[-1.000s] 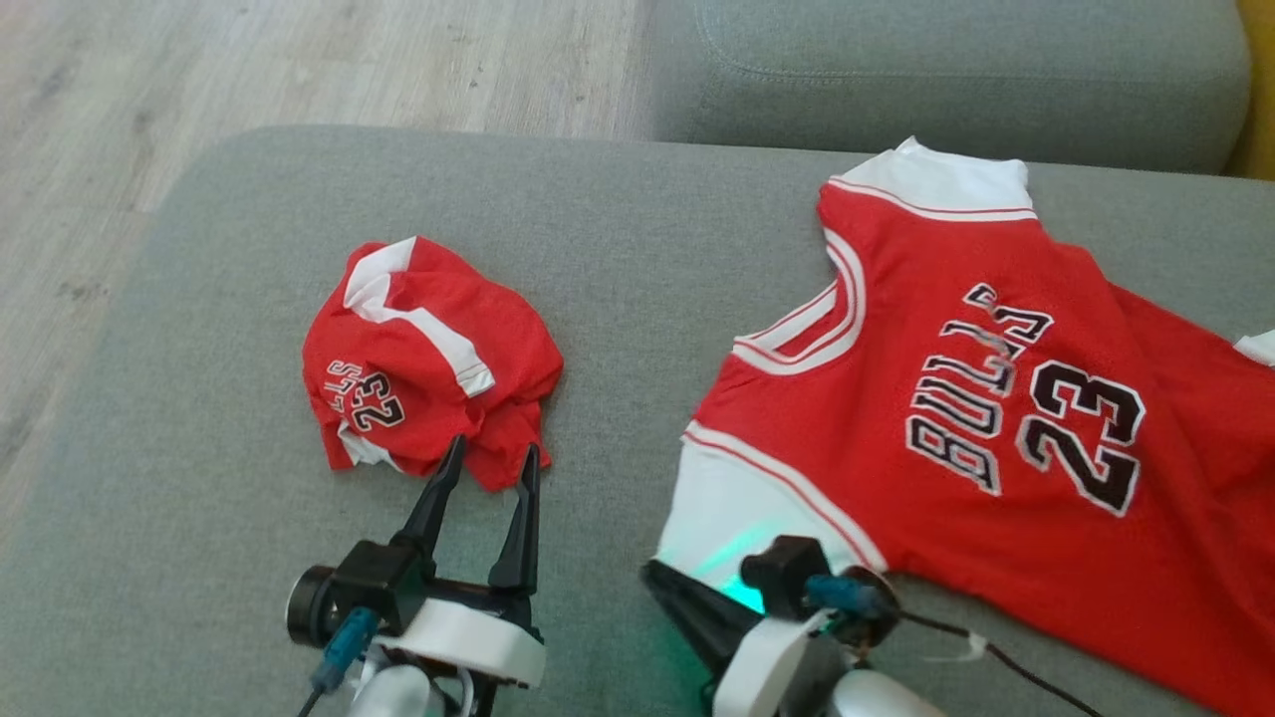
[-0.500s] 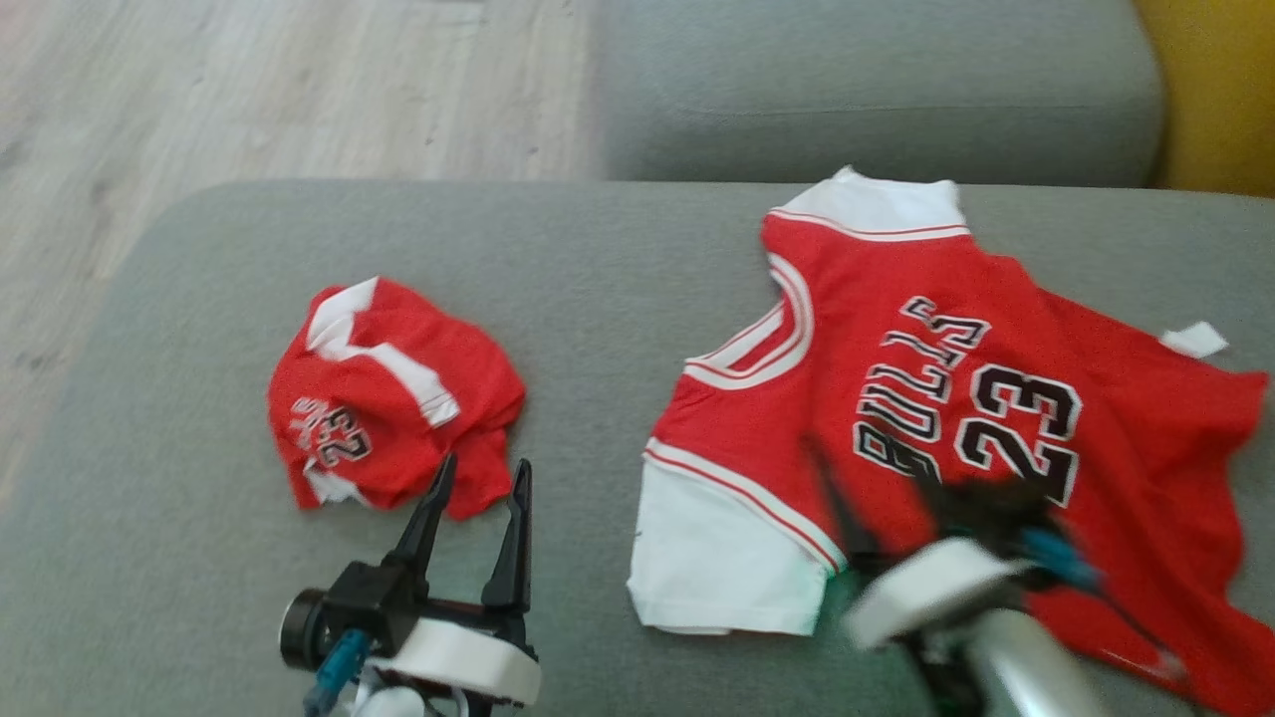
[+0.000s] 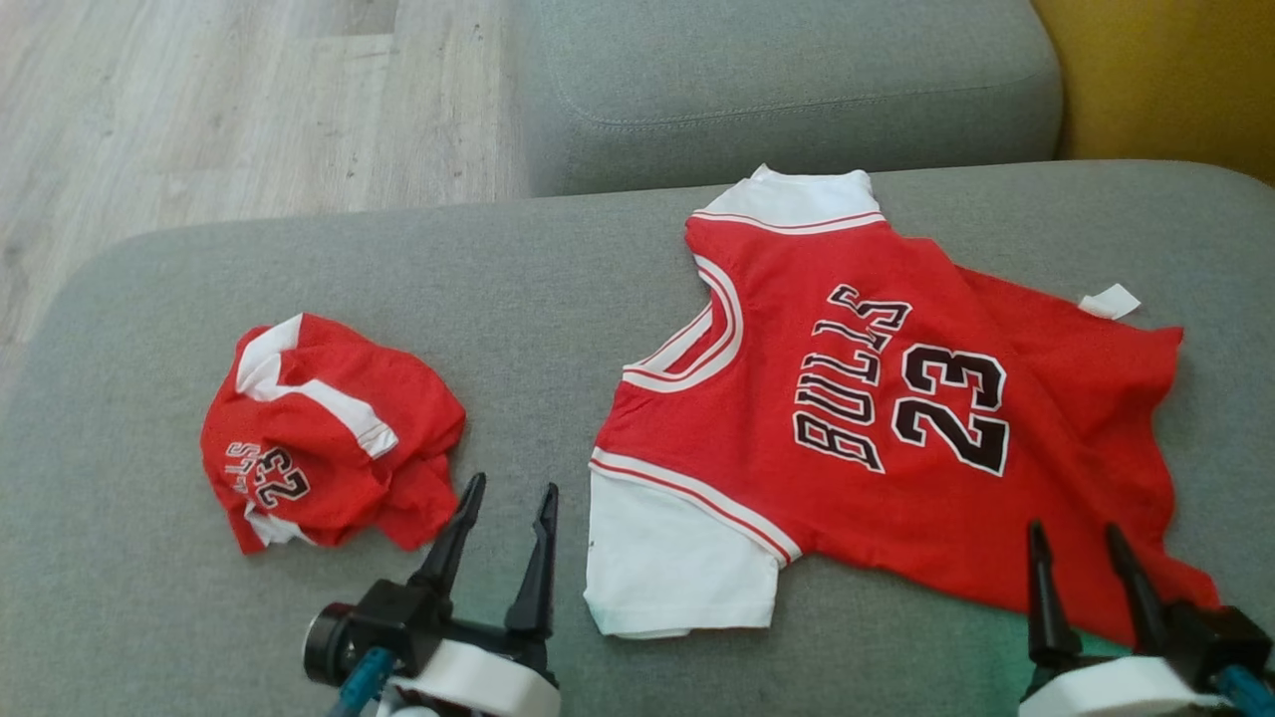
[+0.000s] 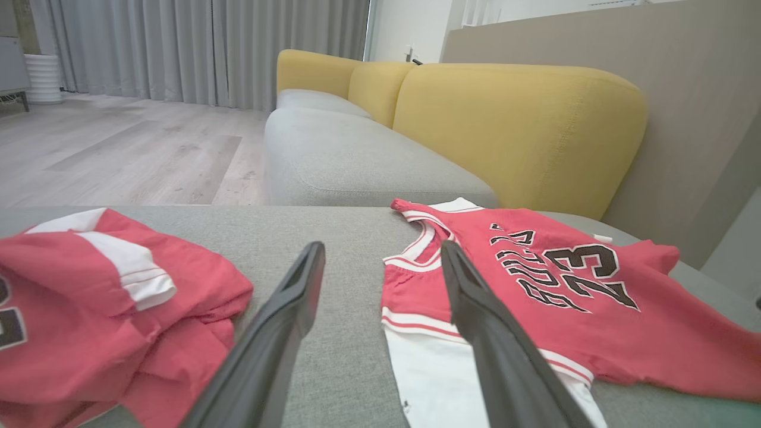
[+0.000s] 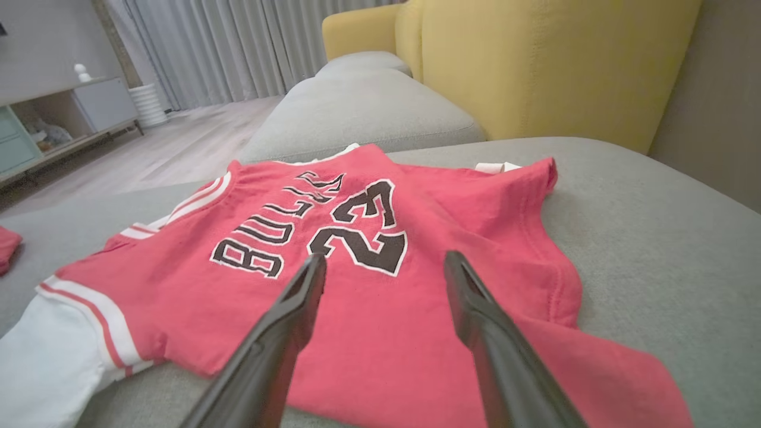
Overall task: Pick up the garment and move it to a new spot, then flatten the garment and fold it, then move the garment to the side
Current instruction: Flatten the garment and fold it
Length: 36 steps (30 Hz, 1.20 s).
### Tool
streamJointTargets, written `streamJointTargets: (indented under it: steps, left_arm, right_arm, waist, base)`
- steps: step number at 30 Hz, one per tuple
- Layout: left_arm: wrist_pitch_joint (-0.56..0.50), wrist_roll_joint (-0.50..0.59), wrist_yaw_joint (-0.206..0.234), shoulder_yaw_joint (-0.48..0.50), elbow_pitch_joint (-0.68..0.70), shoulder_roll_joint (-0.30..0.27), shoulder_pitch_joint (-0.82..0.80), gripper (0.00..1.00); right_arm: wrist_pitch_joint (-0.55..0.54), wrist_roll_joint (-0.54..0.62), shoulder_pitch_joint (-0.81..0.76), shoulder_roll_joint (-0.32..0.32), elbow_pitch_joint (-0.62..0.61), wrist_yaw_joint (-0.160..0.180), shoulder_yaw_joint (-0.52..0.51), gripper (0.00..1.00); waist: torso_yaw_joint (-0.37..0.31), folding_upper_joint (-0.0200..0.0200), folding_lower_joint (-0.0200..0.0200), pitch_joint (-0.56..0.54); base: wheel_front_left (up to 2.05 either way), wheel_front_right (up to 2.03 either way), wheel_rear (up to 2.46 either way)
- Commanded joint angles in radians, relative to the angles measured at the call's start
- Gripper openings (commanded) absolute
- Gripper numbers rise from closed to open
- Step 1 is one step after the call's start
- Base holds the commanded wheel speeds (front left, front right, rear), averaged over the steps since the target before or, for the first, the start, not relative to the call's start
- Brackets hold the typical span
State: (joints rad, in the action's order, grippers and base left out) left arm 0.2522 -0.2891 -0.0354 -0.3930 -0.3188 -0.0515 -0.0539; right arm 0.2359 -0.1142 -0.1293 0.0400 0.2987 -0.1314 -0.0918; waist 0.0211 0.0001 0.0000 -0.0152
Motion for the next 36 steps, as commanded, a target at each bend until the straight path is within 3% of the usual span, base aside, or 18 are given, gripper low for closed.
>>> streamJointTargets:
  steps: [1,6,10,19,36]
  left_arm:
    - [0.010,-0.005,-0.001,0.022,0.026,0.001,-0.021,1.00]
    - [-0.050,-0.018,-0.053,-0.053,-0.014,-0.006,-0.016,1.00]
    - [-0.123,-0.029,-0.065,-0.086,-0.046,-0.017,-0.009,1.00]
    - [-0.185,-0.025,-0.024,-0.087,-0.111,-0.026,-0.031,1.00]
    - [-0.247,-0.044,-0.011,-0.102,-0.238,-0.021,-0.102,1.00]
  right_arm:
    - [0.003,-0.010,0.037,0.011,-0.044,0.001,0.025,1.00]
    - [0.005,-0.030,0.053,0.010,-0.058,0.001,0.038,1.00]
    - [0.006,-0.040,0.063,0.010,-0.053,0.001,0.043,1.00]
    - [0.007,-0.045,0.065,0.010,-0.038,0.001,0.058,1.00]
    - [-0.004,-0.051,0.084,0.010,-0.041,0.001,0.110,1.00]
  waist:
    - [-0.001,-0.0001,0.0000,0.000]
    - [-0.004,-0.0001,0.0000,0.000]
    - [-0.012,-0.0001,0.0000,0.001]
    - [-0.050,-0.0001,0.0000,0.013]
    - [-0.116,-0.0001,0.0000,0.036]
  base:
    - [0.00,0.00,0.00]
    - [0.00,0.00,0.00]
    - [0.00,0.00,0.00]
    - [0.00,0.00,0.00]
    - [0.00,0.00,0.00]
